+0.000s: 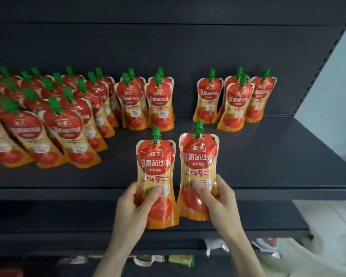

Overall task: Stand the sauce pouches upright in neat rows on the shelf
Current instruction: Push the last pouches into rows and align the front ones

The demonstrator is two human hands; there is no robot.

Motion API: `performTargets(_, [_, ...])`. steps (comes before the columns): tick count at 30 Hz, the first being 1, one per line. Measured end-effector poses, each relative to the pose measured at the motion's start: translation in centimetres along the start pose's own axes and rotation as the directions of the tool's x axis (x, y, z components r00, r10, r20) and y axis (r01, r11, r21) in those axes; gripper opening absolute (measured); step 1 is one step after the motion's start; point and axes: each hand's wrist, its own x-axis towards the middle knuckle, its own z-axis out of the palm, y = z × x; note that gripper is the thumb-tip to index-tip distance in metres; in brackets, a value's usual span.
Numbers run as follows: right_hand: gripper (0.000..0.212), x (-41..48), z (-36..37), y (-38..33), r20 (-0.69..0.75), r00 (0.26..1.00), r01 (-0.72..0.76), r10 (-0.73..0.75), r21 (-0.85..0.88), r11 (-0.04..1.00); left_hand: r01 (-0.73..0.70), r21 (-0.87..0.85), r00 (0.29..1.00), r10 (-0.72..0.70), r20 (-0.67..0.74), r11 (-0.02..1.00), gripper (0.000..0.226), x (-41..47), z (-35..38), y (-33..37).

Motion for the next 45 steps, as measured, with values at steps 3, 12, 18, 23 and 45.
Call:
performTargets(3, [0.029, -0.5, 3.0, 0.1, 0.002, 1.000, -0.002, 0.002, -0.001, 1.000, -0.010, 0.003, 1.000, 0.010, 0.024, 1.000, 0.024, 0.1, -3.0, 0.0])
performTargets(12, [0.026, 3.1, 7.5, -0.2, -0.038, 0.999, 0.035, -0.036, -0.009, 0.999, -0.106, -0.053, 0.993, 0.108, 0.048, 0.993, 0.021, 5.2, -6.3, 0.5])
performTargets(18, [0.021, 8.1, 8.0, -0.5, -0.060, 0.991, 0.117, -0.119, -0.043, 0.992, -0.188, 0.014, 0.982, 0.188, 0.010, 0.982, 0.029, 10.5, -6.0, 0.7])
performTargets(23, [0.020, 12.3, 7.9, 0.0, -0.057, 0.987, 0.142, -0.148, -0.088, 0.986, -0.226, 0.108, 0.972, 0.231, -0.035, 0.968, 0.038, 14.7, -5.2, 0.4])
performTargets(45, [0.041, 19.7, 9.4, 3.1, -0.073, 0.977, 0.162, -0.199, -0.348, 0.923, -0.162, 0.299, 0.971, 0.206, -0.122, 0.940, 0.061, 22.4, -4.8, -1.8])
